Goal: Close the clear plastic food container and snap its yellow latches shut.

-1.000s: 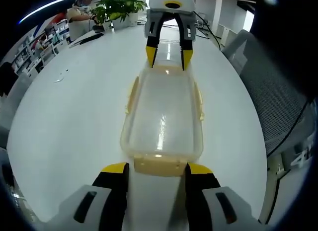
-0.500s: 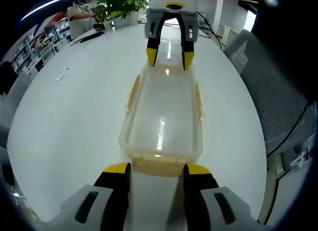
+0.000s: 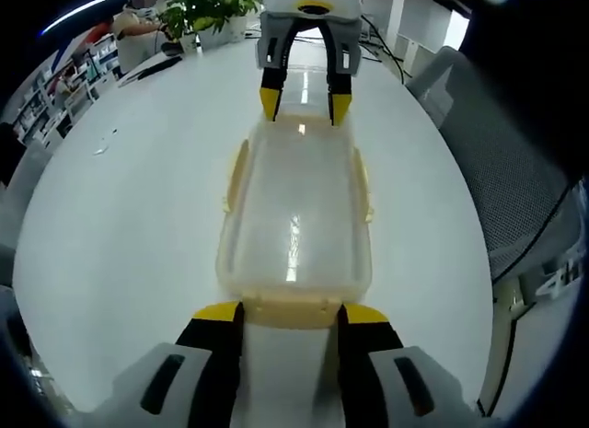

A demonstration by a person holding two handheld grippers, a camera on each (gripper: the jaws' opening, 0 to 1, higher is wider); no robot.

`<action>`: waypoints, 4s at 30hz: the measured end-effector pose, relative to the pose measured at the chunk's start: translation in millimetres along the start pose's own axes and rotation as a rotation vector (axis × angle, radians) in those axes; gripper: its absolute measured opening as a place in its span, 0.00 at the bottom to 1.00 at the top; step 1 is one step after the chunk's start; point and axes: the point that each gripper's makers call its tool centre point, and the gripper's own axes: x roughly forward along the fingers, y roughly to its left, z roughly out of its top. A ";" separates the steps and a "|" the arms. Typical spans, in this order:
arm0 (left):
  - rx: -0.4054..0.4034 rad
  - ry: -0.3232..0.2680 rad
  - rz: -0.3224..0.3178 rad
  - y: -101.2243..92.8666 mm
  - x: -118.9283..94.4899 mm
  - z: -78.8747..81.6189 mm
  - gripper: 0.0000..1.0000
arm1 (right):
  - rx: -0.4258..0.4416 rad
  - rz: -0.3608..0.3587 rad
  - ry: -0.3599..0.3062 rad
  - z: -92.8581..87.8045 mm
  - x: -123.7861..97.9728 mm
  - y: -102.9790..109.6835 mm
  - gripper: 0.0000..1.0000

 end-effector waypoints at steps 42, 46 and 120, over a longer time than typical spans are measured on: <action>0.006 0.076 -0.014 -24.0 -38.7 21.8 0.34 | -0.001 0.012 -0.073 12.5 -43.6 19.8 0.34; 0.008 0.080 -0.013 -28.9 -46.7 28.8 0.34 | -0.006 0.012 -0.077 13.6 -52.6 23.8 0.34; 0.032 0.021 -0.017 -17.8 26.8 205.7 0.34 | 0.022 0.000 -0.030 -158.9 -146.1 16.6 0.35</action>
